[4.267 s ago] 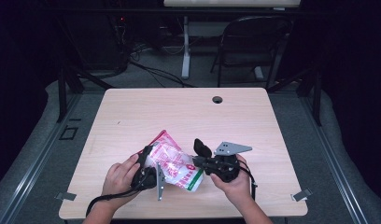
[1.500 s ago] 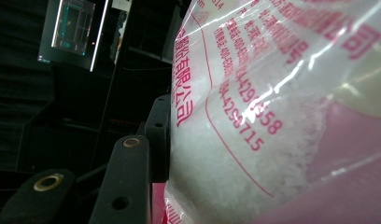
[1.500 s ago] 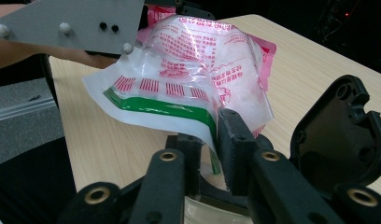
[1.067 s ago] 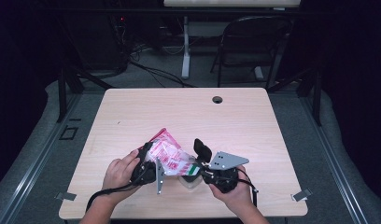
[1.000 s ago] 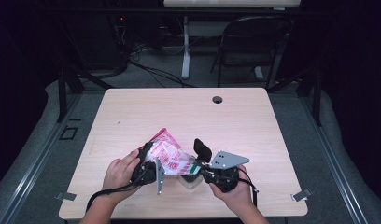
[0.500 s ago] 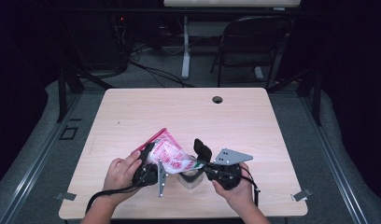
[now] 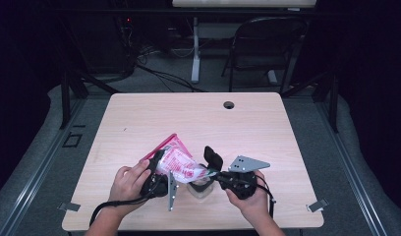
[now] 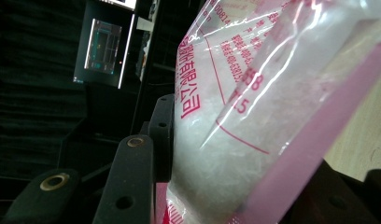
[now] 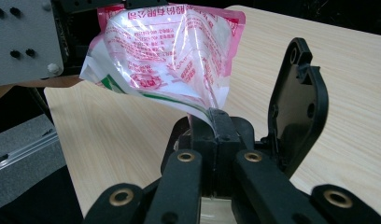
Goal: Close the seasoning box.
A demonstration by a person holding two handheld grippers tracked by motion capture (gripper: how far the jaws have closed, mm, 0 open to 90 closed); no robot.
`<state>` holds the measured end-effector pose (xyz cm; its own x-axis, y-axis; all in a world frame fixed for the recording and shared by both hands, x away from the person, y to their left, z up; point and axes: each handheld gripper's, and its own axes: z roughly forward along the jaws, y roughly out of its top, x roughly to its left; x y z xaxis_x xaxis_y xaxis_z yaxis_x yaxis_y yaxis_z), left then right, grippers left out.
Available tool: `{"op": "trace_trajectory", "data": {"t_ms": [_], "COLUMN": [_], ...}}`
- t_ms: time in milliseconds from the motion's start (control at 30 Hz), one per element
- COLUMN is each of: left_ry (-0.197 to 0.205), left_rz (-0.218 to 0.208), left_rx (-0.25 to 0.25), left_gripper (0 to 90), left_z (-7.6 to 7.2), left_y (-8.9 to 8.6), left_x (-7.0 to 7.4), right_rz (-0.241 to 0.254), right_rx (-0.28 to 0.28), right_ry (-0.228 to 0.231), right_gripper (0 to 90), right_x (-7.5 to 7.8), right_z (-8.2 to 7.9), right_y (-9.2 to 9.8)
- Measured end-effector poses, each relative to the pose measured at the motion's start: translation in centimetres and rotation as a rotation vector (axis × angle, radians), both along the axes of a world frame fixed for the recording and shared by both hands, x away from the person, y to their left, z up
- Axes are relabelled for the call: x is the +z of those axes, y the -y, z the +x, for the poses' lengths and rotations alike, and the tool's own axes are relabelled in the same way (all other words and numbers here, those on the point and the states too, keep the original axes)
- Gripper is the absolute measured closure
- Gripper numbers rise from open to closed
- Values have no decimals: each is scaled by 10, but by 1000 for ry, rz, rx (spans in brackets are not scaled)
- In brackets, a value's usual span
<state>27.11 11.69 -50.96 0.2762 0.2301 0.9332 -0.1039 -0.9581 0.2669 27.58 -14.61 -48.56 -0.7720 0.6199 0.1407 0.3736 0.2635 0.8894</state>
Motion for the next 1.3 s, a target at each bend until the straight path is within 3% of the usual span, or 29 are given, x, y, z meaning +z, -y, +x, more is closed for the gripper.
{"op": "trace_trajectory", "data": {"t_ms": [167, 367, 733, 1300], "left_ry": [11, 44, 103, 119], "left_rz": [18, 51, 55, 73], "left_rx": [-17, -24, -41, -38], "left_gripper": [637, 639, 640, 641], "left_z": [5, 0, -4, -5], "left_y": [4, 5, 3, 3], "left_x": [3, 0, -8, -5], "right_rz": [3, 7, -12, 16], "right_rx": [-15, -13, -32, -51], "right_ry": [-5, -17, -15, -18], "right_gripper": [900, 900, 900, 900], "right_x": [1, -2, -7, -14], "right_z": [0, -2, -6, -7], "right_y": [5, 6, 3, 2]}}
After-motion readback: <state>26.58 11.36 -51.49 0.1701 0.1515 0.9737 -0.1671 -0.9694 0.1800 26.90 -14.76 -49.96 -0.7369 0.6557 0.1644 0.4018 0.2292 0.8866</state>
